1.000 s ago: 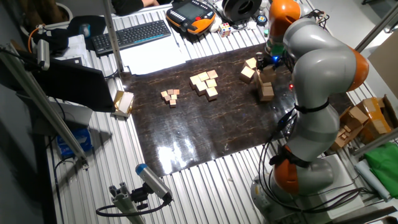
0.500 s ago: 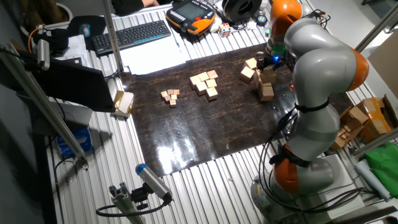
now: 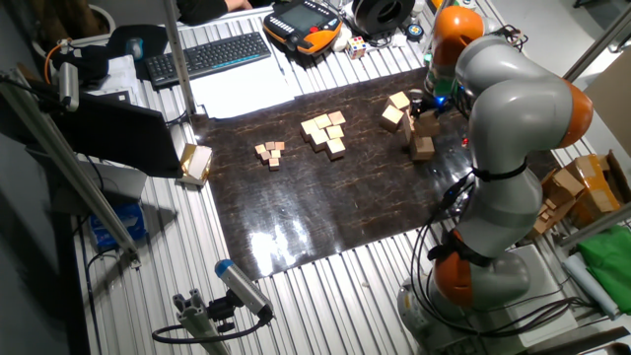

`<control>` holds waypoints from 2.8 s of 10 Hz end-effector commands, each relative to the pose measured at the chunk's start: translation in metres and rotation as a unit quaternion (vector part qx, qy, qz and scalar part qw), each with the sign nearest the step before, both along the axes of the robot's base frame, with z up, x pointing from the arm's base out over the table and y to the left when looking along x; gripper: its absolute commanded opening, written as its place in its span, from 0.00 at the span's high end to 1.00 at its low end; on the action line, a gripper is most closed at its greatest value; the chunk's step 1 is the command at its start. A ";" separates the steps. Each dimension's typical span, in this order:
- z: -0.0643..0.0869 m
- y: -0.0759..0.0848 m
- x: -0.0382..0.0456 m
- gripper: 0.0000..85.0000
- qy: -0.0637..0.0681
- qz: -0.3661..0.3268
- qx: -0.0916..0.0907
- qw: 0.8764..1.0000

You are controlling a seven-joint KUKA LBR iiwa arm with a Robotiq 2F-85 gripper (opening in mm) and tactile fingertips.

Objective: Stack the blocks into a pyramid shape

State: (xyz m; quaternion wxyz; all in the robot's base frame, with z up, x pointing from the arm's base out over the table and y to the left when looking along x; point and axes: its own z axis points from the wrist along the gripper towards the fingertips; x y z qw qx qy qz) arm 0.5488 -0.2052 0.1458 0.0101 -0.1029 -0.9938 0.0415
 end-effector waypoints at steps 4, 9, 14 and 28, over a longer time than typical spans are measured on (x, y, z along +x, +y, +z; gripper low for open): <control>-0.012 0.002 -0.0072 0.31 -0.009 -0.010 0.007 1.000; -0.022 0.003 -0.0101 0.30 -0.015 -0.010 0.014 1.000; -0.025 0.001 -0.0101 0.27 -0.018 -0.013 0.015 1.000; -0.023 0.001 -0.0093 0.11 -0.010 -0.016 0.012 1.000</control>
